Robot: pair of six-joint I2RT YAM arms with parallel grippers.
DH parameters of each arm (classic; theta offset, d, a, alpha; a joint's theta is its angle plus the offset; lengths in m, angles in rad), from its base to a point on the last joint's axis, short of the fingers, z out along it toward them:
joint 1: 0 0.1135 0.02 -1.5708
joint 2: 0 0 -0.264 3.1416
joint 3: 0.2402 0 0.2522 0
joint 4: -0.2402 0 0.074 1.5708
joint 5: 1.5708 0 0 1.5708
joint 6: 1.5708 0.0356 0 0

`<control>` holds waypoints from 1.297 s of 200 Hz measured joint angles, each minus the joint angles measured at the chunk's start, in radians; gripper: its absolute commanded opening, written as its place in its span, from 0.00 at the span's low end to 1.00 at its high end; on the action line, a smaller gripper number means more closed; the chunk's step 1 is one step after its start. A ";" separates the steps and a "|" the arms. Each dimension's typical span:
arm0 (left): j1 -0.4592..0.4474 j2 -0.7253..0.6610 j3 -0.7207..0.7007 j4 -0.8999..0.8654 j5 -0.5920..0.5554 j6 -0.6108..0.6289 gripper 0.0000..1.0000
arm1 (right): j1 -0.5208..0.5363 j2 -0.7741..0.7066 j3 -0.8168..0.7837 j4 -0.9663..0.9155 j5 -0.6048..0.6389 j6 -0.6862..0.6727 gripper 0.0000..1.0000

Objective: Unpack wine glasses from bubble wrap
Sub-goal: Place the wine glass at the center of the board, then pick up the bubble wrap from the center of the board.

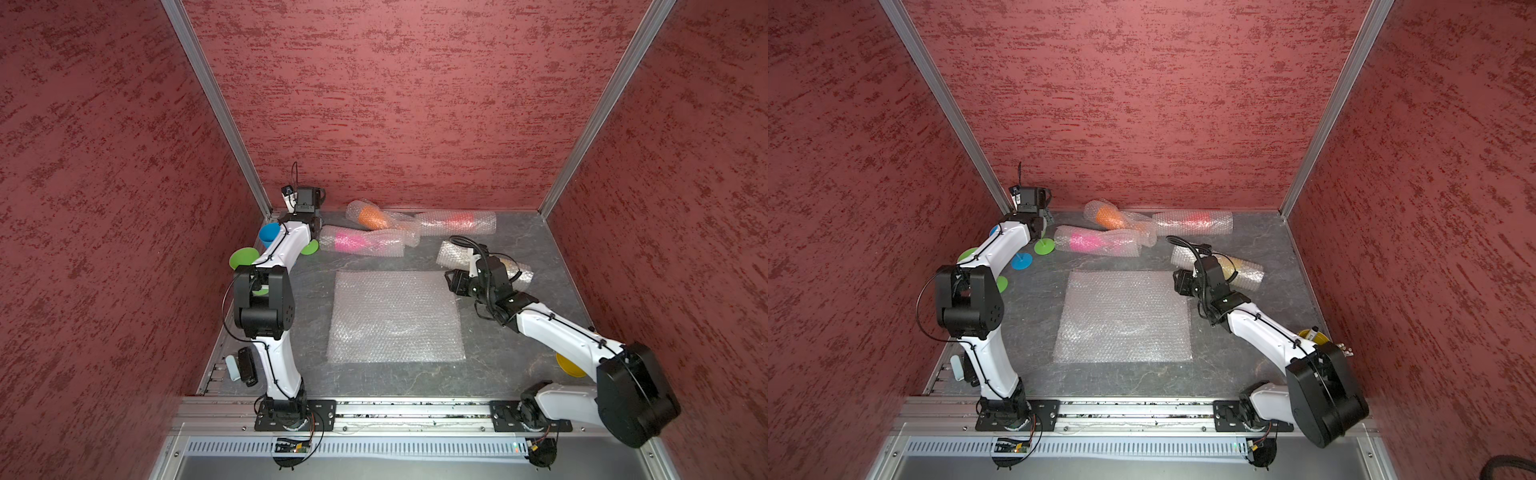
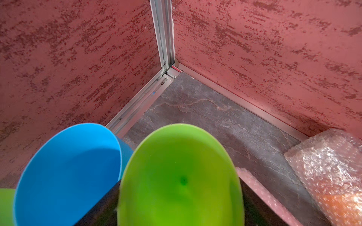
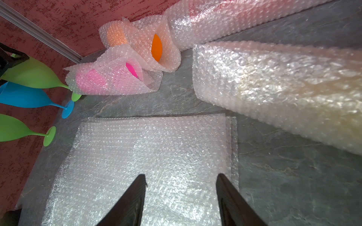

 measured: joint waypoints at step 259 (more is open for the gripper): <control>-0.688 -0.615 -0.311 -0.113 0.049 0.034 0.99 | -0.075 0.309 0.454 -0.212 0.262 -0.174 0.95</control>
